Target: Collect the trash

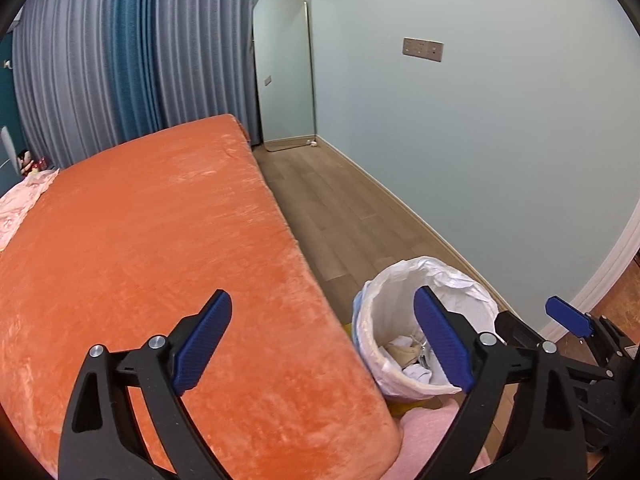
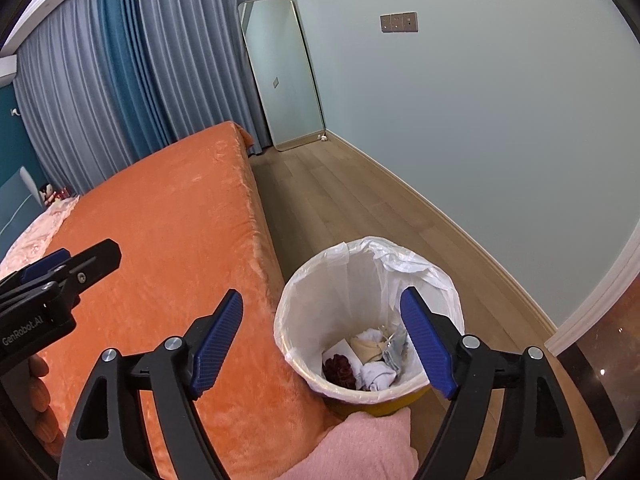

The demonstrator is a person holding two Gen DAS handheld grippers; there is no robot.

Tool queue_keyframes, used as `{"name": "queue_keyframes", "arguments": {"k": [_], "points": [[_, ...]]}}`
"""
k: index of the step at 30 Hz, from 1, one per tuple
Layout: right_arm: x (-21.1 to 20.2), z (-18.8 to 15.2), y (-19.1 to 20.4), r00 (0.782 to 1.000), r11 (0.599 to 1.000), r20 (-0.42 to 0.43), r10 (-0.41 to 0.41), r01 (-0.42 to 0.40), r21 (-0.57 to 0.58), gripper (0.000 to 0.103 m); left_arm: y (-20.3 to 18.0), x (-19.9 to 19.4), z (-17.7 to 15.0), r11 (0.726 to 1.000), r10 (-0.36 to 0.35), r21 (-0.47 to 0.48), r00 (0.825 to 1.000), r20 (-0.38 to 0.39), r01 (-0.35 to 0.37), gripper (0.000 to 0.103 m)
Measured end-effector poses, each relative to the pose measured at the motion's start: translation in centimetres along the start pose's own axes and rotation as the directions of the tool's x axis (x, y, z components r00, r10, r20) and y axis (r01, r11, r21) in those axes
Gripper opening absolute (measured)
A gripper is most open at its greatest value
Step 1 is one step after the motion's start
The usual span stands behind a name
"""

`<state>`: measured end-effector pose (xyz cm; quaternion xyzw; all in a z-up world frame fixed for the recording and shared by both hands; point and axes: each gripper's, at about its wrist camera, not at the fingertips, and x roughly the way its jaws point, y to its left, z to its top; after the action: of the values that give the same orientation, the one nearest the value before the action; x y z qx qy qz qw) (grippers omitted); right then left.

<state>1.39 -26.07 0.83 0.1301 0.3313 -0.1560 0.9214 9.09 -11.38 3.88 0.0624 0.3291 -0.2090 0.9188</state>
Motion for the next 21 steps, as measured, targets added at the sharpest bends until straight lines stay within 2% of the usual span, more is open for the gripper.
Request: {"name": "queue_keyframes", "arguments": {"k": [11, 21], "points": [[-0.2, -1.0, 1.1, 0.999, 0.999, -0.018, -0.039, 0.039, -0.028, 0.084, 0.6, 0.0, -1.3, 0.998, 0.06, 0.001, 0.998, -0.026, -0.06, 0.09], [-0.2, -1.6, 1.0, 0.998, 0.998, -0.02, -0.051, 0.051, -0.032, 0.086, 0.2, 0.2, -2.2, 0.997, 0.082, 0.005, 0.996, -0.043, -0.082, 0.092]]}}
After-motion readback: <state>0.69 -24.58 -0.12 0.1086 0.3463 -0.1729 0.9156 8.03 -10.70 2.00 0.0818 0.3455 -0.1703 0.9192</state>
